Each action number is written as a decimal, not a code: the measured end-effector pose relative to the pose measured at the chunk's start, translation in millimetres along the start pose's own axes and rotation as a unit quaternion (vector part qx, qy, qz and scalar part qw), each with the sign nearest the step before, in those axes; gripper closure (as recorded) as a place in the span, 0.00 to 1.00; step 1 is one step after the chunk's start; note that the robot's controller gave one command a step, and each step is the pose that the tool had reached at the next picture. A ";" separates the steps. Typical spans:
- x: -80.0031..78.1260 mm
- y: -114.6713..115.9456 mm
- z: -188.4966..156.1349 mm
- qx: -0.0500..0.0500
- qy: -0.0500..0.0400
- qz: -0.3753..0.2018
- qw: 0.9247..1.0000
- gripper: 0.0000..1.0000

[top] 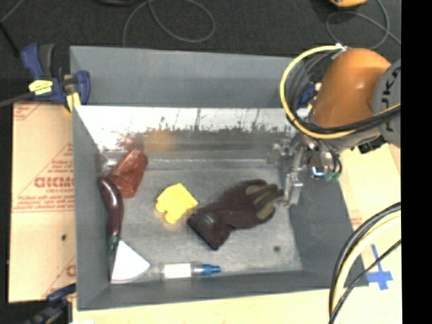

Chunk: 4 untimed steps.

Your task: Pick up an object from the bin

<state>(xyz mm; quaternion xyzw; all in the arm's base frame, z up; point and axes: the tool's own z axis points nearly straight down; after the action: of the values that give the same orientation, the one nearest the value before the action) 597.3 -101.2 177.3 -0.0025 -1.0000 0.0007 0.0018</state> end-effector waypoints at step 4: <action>5.2 61.3 66.7 0.002 -0.006 -0.062 0.998 0.00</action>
Offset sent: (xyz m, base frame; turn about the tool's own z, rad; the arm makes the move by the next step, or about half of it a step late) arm -0.0034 0.0642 -0.1073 -0.0755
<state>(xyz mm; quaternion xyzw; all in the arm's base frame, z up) 592.2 -39.9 110.5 0.0600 -0.9982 0.0027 -0.0046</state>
